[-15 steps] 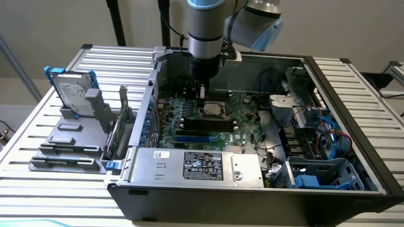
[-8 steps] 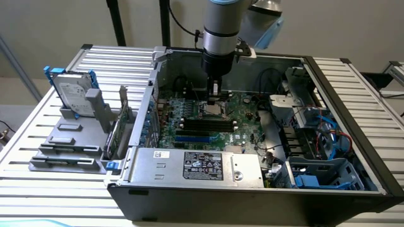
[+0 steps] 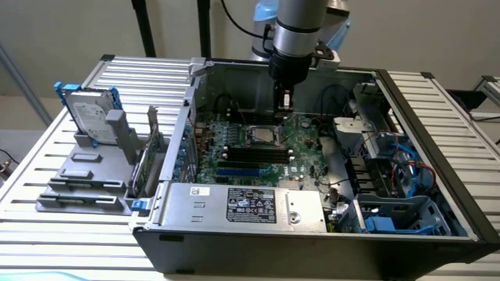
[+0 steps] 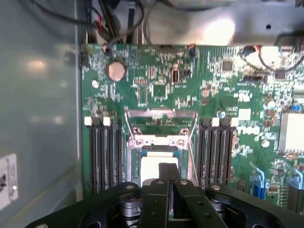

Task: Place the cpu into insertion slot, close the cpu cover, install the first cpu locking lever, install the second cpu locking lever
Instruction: 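Close the cpu cover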

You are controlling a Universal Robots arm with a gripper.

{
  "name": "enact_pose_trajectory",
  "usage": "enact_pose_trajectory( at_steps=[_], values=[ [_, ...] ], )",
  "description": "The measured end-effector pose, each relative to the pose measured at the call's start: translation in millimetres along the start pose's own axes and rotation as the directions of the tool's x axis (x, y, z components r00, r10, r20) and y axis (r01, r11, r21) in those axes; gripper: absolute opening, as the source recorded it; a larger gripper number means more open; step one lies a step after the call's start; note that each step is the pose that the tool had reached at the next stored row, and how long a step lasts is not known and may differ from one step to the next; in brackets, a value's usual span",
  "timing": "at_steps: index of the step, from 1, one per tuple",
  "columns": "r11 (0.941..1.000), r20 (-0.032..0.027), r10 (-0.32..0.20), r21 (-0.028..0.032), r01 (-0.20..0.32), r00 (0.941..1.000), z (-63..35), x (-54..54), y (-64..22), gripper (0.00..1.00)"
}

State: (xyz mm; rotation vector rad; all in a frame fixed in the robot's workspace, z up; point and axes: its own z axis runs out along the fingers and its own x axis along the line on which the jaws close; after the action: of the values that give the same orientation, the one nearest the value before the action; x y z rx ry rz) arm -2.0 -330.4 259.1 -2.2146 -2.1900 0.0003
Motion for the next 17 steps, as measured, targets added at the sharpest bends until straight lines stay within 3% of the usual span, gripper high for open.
enact_pose_trajectory(
  at_steps=[5,14,17],
  values=[
    [1.0000,-0.0001,0.000,0.0093,0.000,1.0000,-10.5,0.4,22.4,0.11],
    [0.9999,-0.0012,0.000,0.0137,0.000,1.0000,-12.8,1.0,62.6,0.11],
    [0.9999,-0.0013,0.000,0.0137,0.000,1.0000,-8.3,0.9,65.9,0.11]
  ],
)
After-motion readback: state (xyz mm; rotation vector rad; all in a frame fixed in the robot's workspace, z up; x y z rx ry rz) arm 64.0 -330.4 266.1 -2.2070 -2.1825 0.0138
